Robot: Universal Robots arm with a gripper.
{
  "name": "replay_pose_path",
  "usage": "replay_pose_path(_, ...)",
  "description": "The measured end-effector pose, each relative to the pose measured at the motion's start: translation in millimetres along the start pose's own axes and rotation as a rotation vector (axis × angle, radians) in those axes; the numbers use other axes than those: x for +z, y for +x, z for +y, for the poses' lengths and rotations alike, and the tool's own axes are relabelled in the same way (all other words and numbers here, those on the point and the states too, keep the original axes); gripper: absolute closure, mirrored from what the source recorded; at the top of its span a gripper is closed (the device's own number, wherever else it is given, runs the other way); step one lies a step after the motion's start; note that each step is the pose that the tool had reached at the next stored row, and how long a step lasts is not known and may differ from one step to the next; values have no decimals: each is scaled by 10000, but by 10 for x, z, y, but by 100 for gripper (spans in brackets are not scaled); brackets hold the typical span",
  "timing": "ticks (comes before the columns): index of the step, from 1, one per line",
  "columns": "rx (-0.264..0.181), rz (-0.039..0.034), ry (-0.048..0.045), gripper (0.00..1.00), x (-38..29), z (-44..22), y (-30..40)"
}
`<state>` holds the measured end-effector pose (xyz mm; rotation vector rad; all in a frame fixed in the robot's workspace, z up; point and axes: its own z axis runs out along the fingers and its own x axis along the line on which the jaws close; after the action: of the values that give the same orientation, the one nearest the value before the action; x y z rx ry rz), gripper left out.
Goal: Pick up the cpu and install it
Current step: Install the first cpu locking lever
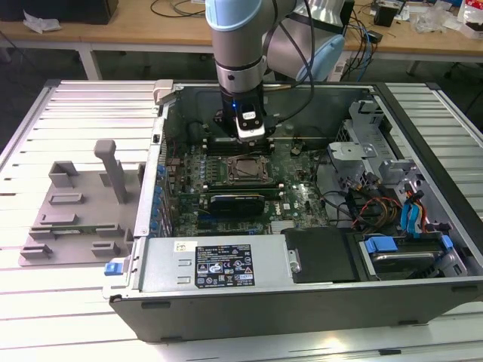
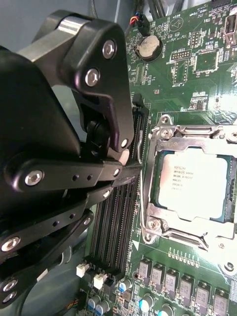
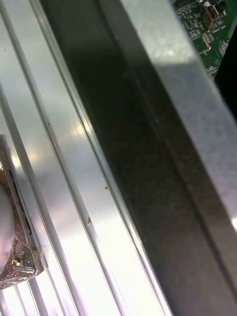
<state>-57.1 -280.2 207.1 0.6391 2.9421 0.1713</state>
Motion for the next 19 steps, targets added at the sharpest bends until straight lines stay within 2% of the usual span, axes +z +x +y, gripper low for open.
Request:
replay_pose_path(5,-4,-16,18,89,19,-3,2)
replay_pose_path(15,-39,-121,227,89,67,-10,7)
replay_pose_path(19,-41,-126,233,89,69,-10,7)
